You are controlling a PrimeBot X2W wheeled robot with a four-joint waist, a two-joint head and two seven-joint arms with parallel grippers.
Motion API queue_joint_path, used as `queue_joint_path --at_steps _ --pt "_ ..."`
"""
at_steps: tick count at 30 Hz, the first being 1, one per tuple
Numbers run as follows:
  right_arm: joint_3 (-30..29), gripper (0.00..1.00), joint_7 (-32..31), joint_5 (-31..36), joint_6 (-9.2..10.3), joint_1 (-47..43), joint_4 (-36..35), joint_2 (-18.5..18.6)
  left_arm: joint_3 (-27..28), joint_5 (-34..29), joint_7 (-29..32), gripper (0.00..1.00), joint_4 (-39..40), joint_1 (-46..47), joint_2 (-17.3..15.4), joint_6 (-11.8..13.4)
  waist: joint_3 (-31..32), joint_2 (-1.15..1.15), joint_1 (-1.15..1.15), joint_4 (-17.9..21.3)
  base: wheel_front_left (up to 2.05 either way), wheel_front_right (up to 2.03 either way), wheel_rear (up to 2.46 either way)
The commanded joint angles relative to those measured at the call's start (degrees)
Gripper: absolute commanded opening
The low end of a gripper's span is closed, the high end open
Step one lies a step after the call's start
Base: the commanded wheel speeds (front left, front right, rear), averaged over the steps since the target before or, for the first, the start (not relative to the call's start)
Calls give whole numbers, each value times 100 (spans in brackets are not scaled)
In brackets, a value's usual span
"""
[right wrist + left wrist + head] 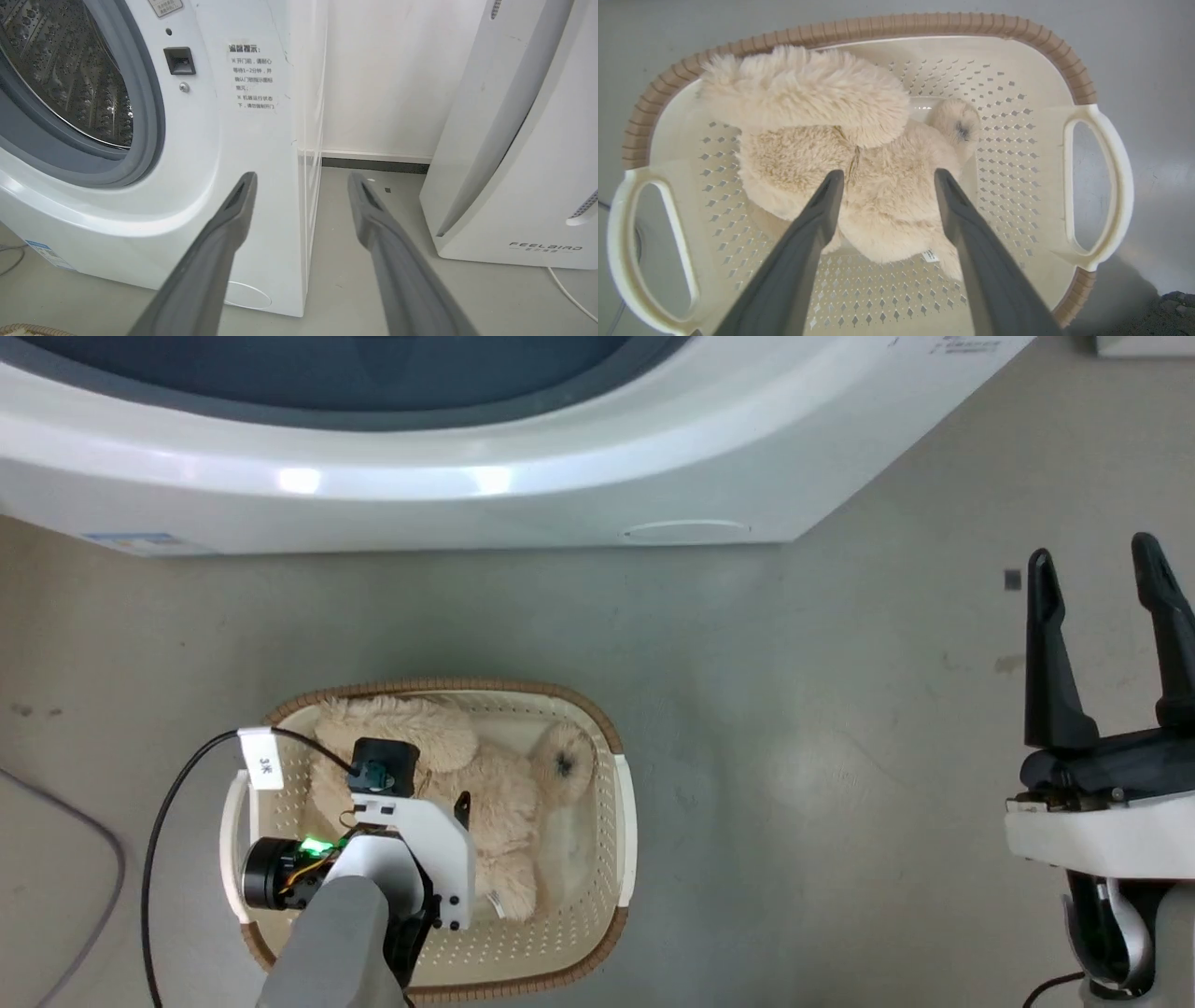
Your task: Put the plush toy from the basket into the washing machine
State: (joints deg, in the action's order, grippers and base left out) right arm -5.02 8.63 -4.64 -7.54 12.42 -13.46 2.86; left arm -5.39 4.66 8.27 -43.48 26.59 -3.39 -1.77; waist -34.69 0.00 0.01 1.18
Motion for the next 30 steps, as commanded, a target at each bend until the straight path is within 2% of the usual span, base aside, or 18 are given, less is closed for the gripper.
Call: queue_joint_path --at_steps 1,14,30 --pt "-23 100 64 -37 3 172 -96 1 -55 65 110 100 -214 192 -10 -32 -197 0 -1 -3 0 0 0" --pt "-49 100 219 -112 4 449 -330 1 -313 146 307 100 -981 780 -27 -106 -859 0 -1 41 0 0 0" --pt "-149 100 421 -224 5 844 -614 1 -635 265 116 100 -1983 1588 -135 -42 -1700 0 -1 87 0 0 0"
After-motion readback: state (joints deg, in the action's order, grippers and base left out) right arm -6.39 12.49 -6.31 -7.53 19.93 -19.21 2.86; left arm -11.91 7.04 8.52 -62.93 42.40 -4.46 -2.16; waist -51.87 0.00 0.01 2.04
